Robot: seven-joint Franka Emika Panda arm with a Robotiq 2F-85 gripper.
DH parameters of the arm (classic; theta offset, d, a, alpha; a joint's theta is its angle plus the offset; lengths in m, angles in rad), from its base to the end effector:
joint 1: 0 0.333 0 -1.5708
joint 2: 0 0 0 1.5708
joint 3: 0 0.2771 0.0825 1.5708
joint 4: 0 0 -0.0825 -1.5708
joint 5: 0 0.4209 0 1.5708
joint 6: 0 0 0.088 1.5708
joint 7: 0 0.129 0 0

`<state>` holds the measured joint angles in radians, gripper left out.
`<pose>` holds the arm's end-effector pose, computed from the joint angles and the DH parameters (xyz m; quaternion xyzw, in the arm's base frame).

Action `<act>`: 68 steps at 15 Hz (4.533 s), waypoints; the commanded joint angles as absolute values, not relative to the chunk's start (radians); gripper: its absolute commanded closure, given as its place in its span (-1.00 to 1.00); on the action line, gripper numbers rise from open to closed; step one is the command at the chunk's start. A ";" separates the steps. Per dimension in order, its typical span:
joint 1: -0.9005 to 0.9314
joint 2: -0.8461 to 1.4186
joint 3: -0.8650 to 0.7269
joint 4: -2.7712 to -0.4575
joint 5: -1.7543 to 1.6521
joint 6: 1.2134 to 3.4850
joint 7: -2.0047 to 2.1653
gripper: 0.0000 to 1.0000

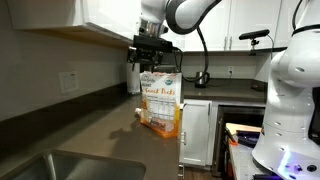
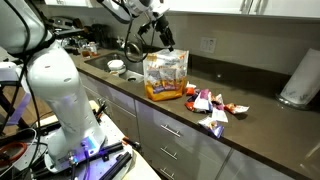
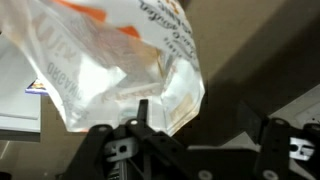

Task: Turn the plastic packaging around.

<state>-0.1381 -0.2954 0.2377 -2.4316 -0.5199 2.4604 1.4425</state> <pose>0.5218 0.0430 0.3697 0.8493 -0.4551 0.2606 0.0600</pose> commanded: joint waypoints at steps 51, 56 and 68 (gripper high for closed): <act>0.150 -0.439 0.084 -2.602 -0.210 2.400 -0.223 -0.28; 0.089 -0.503 0.102 -2.564 -0.264 2.354 -0.109 -0.93; -0.022 -0.621 0.140 -2.493 -0.339 2.019 0.079 -1.00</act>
